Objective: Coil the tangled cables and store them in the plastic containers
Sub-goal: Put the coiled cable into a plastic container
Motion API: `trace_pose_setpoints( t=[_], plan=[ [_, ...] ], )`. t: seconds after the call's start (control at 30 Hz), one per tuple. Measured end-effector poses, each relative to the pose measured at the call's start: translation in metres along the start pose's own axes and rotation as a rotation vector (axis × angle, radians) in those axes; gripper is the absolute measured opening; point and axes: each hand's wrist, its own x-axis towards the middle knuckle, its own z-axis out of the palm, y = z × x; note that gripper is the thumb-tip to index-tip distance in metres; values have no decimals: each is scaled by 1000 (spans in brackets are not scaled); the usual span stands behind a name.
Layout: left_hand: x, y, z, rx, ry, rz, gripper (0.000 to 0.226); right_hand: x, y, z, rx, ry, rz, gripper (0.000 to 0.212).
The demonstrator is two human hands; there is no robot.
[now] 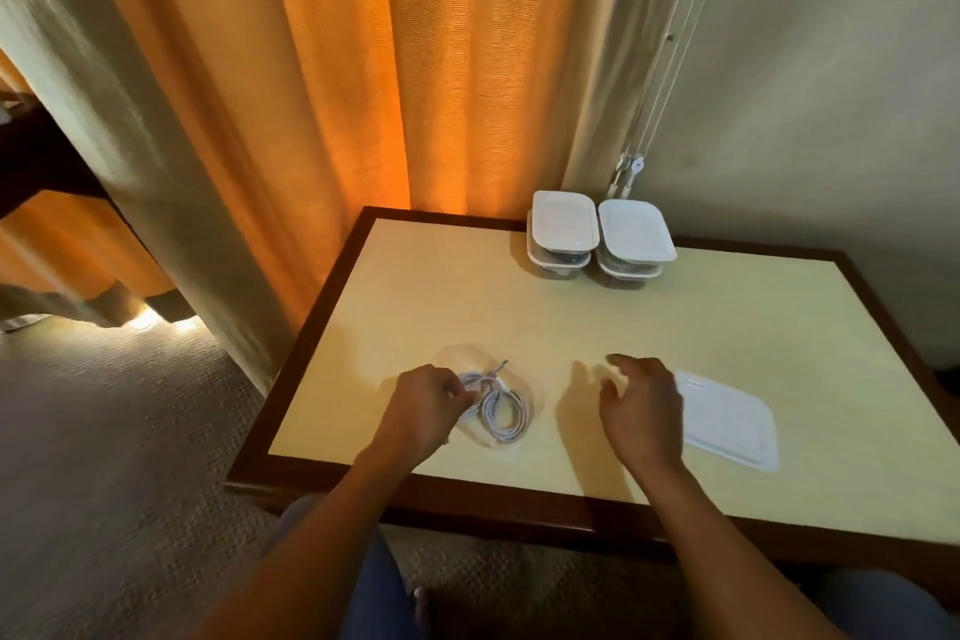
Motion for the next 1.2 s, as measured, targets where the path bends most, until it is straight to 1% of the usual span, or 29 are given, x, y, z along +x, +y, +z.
trace_pose_setpoints(
  t=[0.03, 0.1, 0.13, 0.17, 0.2, 0.27, 0.33, 0.43, 0.5, 0.53, 0.6, 0.67, 0.73, 0.77, 0.83, 0.9, 0.93, 0.97, 1.0, 1.03, 1.07, 1.1, 1.13, 1.2],
  plan=[
    [-3, 1, 4, 52, 20, 15, 26, 0, 15, -5, -127, -5, 89, 44],
    [-8, 5, 14, 229, 113, 48, 25, 0, 43, -12, -341, -127, 247, 63],
    [-10, 8, 20, 334, 163, 67, 24, -2, 57, -12, -401, -184, 295, 68],
    [-11, 12, 25, 396, 182, 71, 24, -5, 71, -10, -437, -216, 307, 68],
    [-12, 18, 28, 392, 155, 51, 24, -8, 81, -9, -456, -226, 280, 64],
    [-14, 31, 33, 293, 53, -11, 28, -13, 96, -9, -468, -193, 161, 48],
    [-15, 43, 41, 307, 9, -49, 30, -16, 101, -12, -469, -167, 54, 35],
    [-17, 61, 54, 441, 10, -81, 39, -20, 100, -19, -508, -173, -54, 30],
    [-19, 70, 62, 476, -25, -88, 47, -21, 99, -24, -549, -210, -94, 33],
    [-20, 73, 66, 457, -41, -92, 50, -21, 98, -26, -579, -219, -122, 35],
    [-22, 76, 71, 365, -63, -103, 54, -20, 99, -30, -601, -213, -192, 30],
    [-21, 75, 74, 232, -80, -115, 54, -16, 103, -32, -611, -219, -257, 23],
    [-19, 72, 75, 121, -87, -120, 54, -11, 108, -32, -668, -224, -333, 9],
    [-17, 70, 75, 80, -78, -129, 55, -8, 110, -31, -678, -211, -372, 7],
    [-15, 68, 74, -3, -34, -180, 59, -6, 114, -27, -696, -152, -465, 19],
    [-14, 68, 74, -95, 4, -241, 62, -6, 117, -23, -701, -107, -572, 18],
    [-14, 68, 75, -122, 13, -254, 63, -6, 118, -21, -704, -91, -631, 14],
    [-14, 67, 75, -137, 18, -263, 62, -5, 121, -19, -699, -73, -684, 15],
    [-14, 67, 75, -149, 22, -273, 61, -3, 122, -18, -699, -70, -717, 22],
    [-14, 66, 74, -167, 24, -291, 60, -1, 123, -17, -713, -71, -743, 29],
    [-13, 65, 74, -193, 27, -313, 60, 2, 122, -18, -738, -79, -744, 27],
    [-12, 64, 73, -222, 32, -334, 60, 5, 120, -22, -761, -97, -754, 19],
    [-11, 63, 73, -243, 38, -349, 59, 7, 117, -26, -768, -124, -751, 16],
    [-8, 61, 72, -246, 47, -359, 55, 12, 117, -30, -741, -158, -727, 25]
  ],
)
